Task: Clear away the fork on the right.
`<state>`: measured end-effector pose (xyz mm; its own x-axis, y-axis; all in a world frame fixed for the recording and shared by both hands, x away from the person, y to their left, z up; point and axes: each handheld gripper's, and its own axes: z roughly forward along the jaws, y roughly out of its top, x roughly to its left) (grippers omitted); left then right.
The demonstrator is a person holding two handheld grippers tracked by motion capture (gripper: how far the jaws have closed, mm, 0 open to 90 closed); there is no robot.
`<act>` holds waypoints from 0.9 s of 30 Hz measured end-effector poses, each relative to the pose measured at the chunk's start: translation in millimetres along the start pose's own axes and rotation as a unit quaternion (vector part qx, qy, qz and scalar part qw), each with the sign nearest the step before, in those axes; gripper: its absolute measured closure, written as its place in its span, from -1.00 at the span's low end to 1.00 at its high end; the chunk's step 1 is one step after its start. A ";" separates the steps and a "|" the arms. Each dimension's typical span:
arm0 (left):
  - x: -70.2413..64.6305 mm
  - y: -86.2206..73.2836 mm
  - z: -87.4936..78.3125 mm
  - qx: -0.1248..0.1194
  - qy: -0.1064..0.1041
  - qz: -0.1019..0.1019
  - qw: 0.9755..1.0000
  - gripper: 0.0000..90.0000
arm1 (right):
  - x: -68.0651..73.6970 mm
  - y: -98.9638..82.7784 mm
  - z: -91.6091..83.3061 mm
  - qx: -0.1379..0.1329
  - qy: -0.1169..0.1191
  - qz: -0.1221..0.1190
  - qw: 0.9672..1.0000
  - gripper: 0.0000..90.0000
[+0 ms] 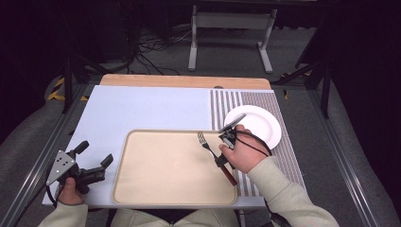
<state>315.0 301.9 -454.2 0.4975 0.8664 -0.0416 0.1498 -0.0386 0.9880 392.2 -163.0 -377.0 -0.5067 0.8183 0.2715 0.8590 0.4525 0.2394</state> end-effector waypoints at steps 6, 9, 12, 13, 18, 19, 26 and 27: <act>0.0 0.0 0.0 0.000 0.000 0.000 1.000 -1.00 | 0.8 0.3 7.7 0.007 -0.002 0.005 1.000 0.72; 0.0 0.1 0.0 0.000 0.000 0.000 1.000 -1.00 | 1.0 0.4 12.4 0.011 -0.002 0.005 1.000 0.72; 0.1 0.1 -0.1 0.000 0.000 0.000 1.000 -1.00 | 1.4 0.1 16.6 0.013 -0.004 0.006 1.000 0.72; 0.0 0.1 0.0 0.000 0.000 0.000 1.000 -1.00 | 1.3 0.0 17.3 0.015 -0.004 0.006 1.000 0.72; 0.0 0.2 -0.1 0.000 0.000 0.000 1.000 -1.00 | 1.8 -0.7 23.2 0.018 -0.004 0.006 1.000 0.72; 0.0 0.2 -0.1 0.000 0.000 0.000 1.000 -1.00 | 2.1 -0.9 25.0 0.019 -0.002 0.009 1.000 0.72; 0.1 0.2 -0.1 0.000 0.000 0.000 1.000 -1.00 | 2.6 -2.0 31.2 0.024 -0.002 0.014 1.000 0.72; 0.1 0.2 -0.1 0.000 0.000 0.000 1.000 -1.00 | 2.6 -2.1 31.7 0.025 -0.005 0.014 1.000 0.72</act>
<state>315.0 302.0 -453.9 0.4974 0.8665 -0.0422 0.1496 -0.0377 0.9880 391.4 -150.6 -406.4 -0.4823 0.8338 0.2686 0.8754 0.4469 0.1843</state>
